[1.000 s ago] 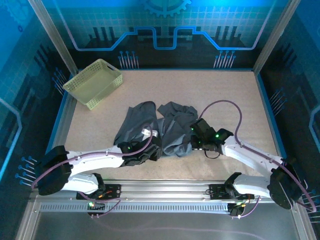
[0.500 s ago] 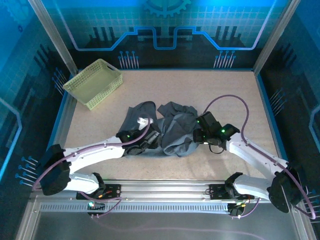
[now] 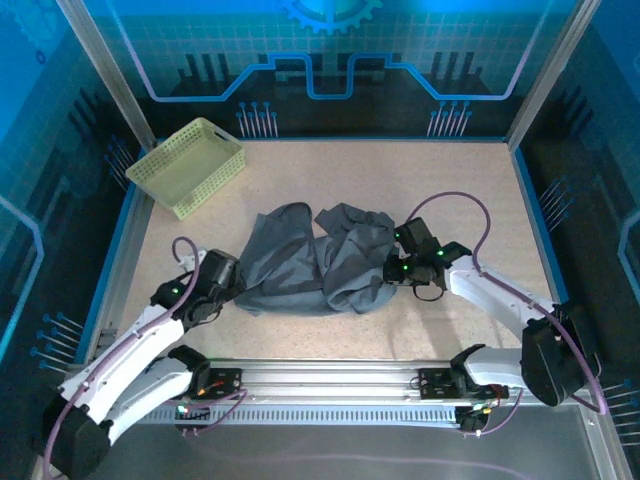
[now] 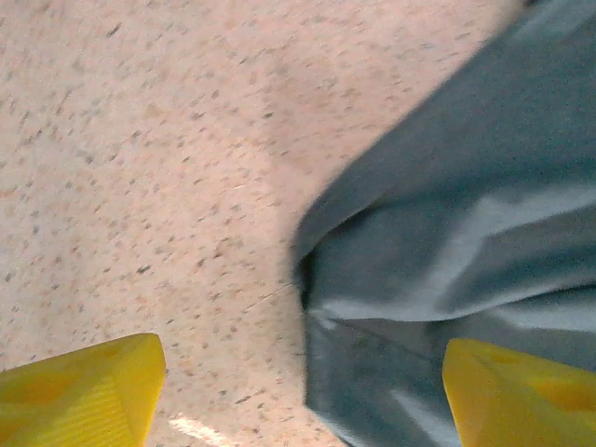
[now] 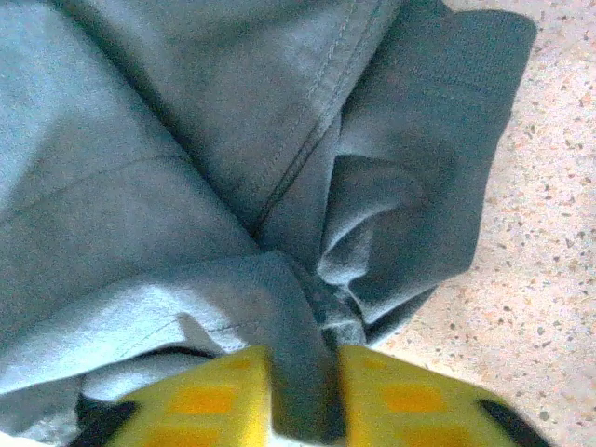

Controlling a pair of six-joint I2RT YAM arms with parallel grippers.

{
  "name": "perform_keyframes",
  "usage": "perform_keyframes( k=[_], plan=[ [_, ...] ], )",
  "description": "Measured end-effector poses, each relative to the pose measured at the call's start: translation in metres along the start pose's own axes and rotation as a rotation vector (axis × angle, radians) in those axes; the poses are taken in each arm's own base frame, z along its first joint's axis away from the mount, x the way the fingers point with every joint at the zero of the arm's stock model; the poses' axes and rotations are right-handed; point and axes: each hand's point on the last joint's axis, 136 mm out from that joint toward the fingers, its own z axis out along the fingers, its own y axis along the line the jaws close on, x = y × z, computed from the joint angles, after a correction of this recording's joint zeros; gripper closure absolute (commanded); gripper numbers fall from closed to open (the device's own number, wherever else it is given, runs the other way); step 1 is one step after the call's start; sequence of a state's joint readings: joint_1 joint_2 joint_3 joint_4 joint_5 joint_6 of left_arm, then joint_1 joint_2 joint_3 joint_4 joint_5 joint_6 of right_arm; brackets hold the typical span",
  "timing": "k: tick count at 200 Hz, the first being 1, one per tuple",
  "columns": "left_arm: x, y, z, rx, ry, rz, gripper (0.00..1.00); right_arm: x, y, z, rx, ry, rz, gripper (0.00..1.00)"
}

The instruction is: Fold the inside-out t-shirt

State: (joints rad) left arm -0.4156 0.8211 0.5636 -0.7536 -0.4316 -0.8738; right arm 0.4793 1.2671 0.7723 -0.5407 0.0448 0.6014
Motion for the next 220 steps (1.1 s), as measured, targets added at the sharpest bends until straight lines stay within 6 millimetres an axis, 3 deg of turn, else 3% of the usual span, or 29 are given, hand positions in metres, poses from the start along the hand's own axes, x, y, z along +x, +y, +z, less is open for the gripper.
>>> perform_keyframes(
  k=[28,41,68,93,112,150,178,196,220],
  plan=[
    [0.020,0.017,0.020,-0.025,0.105,-0.069,0.25,-0.007,-0.010,-0.008,0.027,-0.036,0.034,1.00],
    [0.029,0.020,0.030,-0.023,0.155,-0.095,0.27,-0.011,-0.018,-0.015,0.043,-0.062,0.062,1.00],
    [0.036,0.008,0.041,0.023,0.216,-0.096,0.39,-0.023,-0.040,-0.036,0.083,-0.140,0.140,1.00],
    [0.041,-0.001,0.048,0.047,0.253,-0.089,0.43,-0.032,-0.070,-0.059,0.120,-0.222,0.245,1.00],
    [0.042,-0.006,0.050,0.062,0.263,-0.091,0.44,-0.036,-0.089,-0.070,0.146,-0.257,0.312,1.00],
    [0.036,-0.010,0.047,0.093,0.240,-0.097,0.42,-0.033,-0.118,-0.070,0.202,-0.231,0.399,1.00],
    [0.032,-0.013,0.043,0.111,0.217,-0.102,0.39,-0.027,-0.156,-0.075,0.262,-0.222,0.529,1.00],
    [0.032,-0.012,0.044,0.108,0.217,-0.104,0.43,-0.027,-0.178,-0.085,0.291,-0.239,0.605,1.00],
    [0.034,-0.012,0.048,0.095,0.229,-0.100,0.51,-0.034,-0.188,-0.093,0.289,-0.262,0.645,1.00]
  ],
)
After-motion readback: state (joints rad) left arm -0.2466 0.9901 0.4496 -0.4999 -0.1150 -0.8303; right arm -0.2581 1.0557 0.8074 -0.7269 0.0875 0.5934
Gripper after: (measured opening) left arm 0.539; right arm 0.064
